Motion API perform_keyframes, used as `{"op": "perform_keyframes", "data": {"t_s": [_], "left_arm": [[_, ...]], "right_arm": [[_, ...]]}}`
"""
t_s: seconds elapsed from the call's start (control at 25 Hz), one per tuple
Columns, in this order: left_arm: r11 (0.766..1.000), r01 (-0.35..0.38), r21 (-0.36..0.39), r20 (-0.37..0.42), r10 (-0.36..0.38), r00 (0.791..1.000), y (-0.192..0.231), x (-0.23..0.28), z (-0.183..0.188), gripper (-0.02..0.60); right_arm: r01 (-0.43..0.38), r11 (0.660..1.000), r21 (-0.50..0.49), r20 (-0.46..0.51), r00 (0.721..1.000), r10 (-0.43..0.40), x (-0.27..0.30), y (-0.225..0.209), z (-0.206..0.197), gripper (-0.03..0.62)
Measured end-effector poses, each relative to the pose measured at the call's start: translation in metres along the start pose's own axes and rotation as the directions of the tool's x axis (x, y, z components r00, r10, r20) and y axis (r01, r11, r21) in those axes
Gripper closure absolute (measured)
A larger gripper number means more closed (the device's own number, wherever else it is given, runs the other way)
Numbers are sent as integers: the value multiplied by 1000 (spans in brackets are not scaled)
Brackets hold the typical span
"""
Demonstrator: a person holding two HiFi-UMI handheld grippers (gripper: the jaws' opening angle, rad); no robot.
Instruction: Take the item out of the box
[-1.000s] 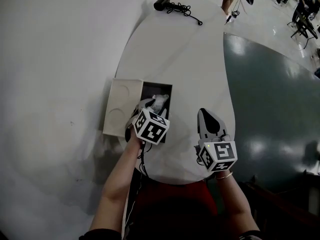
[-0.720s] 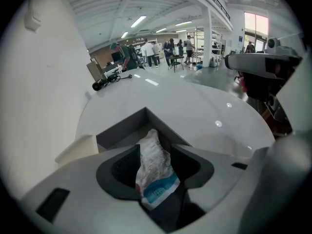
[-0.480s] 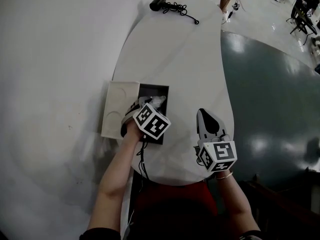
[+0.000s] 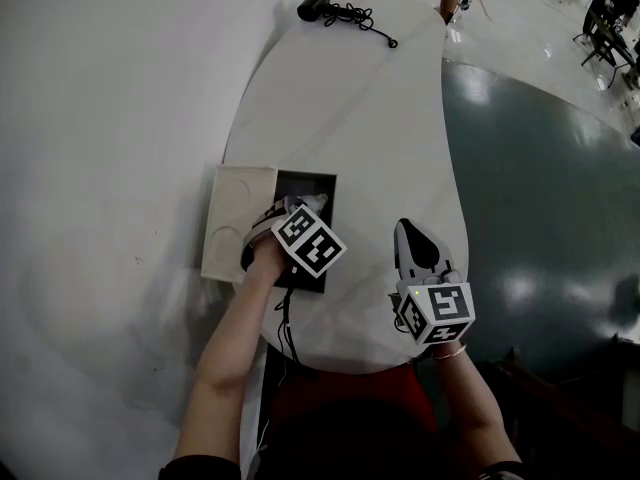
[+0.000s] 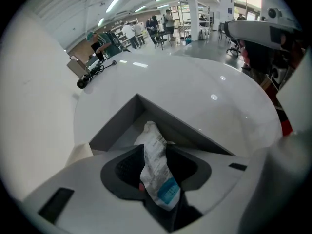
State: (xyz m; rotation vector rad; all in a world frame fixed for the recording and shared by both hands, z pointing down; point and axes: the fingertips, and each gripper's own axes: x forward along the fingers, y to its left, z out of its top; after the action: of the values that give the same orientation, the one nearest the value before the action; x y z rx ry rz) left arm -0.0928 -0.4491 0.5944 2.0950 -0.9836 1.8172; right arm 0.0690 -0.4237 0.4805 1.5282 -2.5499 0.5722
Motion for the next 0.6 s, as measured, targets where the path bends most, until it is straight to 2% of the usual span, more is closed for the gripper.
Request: {"op": "perform_keyframes", "data": {"t_s": [0.36, 0.6], "left_arm": [[999, 20, 48, -76, -16, 997, -5, 7, -5, 449], [997, 27, 76, -94, -20, 995, -7, 9, -7, 466]], "right_arm": [[1, 1000, -1, -7, 1000, -1, 0, -3, -1, 580], [-6, 1000, -3, -5, 1000, 6, -2, 1, 1, 580]]}}
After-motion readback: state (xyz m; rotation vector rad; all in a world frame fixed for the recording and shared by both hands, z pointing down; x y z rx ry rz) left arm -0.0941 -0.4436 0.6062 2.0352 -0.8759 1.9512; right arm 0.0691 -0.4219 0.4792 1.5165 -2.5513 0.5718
